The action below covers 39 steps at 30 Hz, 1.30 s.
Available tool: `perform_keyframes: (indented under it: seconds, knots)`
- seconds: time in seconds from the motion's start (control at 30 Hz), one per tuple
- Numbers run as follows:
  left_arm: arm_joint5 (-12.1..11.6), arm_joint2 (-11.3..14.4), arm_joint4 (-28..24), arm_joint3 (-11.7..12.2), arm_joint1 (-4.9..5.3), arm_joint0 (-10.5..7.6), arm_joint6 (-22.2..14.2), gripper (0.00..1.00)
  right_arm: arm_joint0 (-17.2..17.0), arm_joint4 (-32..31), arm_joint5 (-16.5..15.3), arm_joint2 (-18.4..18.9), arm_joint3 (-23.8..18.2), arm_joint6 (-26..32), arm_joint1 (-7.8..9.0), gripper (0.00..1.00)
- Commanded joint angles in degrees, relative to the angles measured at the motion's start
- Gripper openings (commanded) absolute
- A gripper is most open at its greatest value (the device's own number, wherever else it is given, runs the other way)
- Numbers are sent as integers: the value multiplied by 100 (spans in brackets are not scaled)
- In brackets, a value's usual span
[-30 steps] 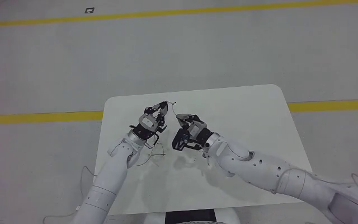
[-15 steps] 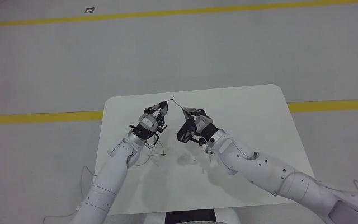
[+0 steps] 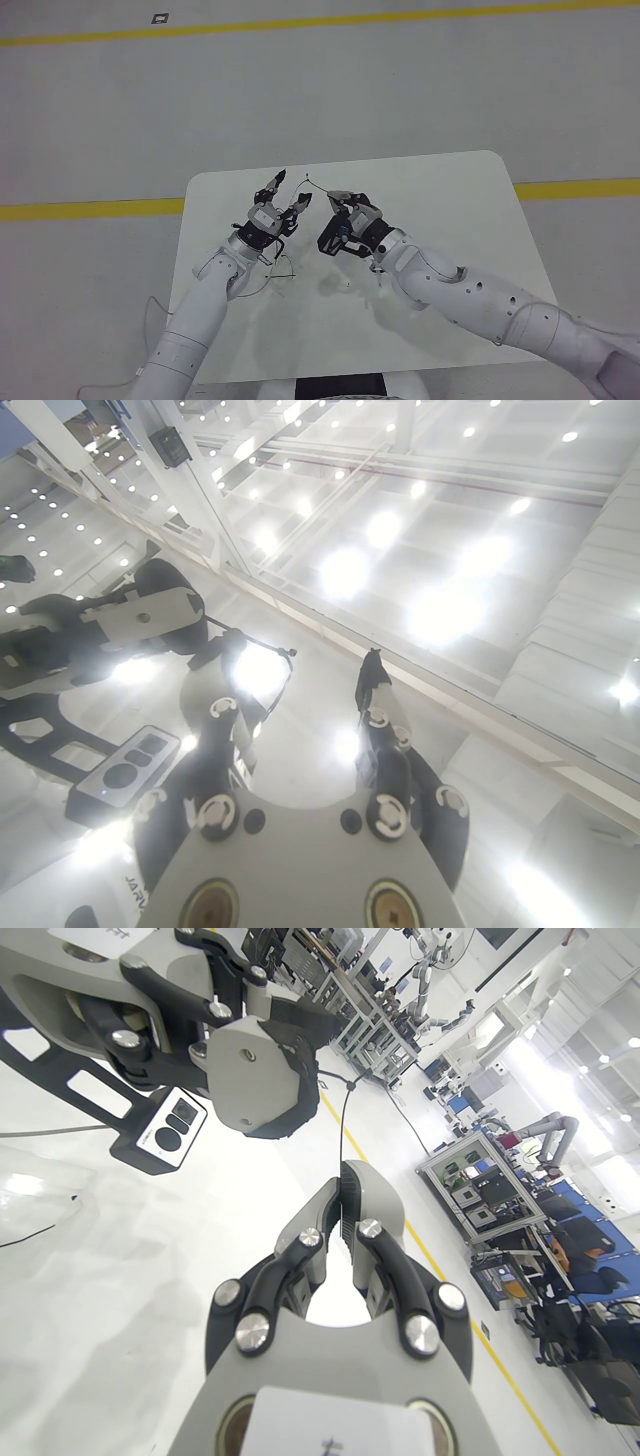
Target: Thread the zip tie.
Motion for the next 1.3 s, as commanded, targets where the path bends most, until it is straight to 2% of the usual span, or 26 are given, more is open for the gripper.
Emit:
perform_keyframes:
  seconds: [0.0,0.07,0.3,0.57,0.73,1.27]
  knots:
    - [0,0,0,0,0,0,0,33,24,0,12,-34,-20,15,19,0]
    - [0,0,0,0,0,0,0,29,40,0,10,-58,-36,15,33,0]
    - [0,0,0,0,0,0,0,25,-68,0,-18,-8,-117,-109,42,0]
    - [0,0,0,0,0,0,0,24,-443,395,-207,447,-198,-326,-32,0]
    - [0,0,0,0,0,0,0,24,-602,512,-329,683,-196,-226,-89,0]
    - [0,0,0,0,0,0,0,18,-999,486,-904,1228,-158,-103,-288,0]
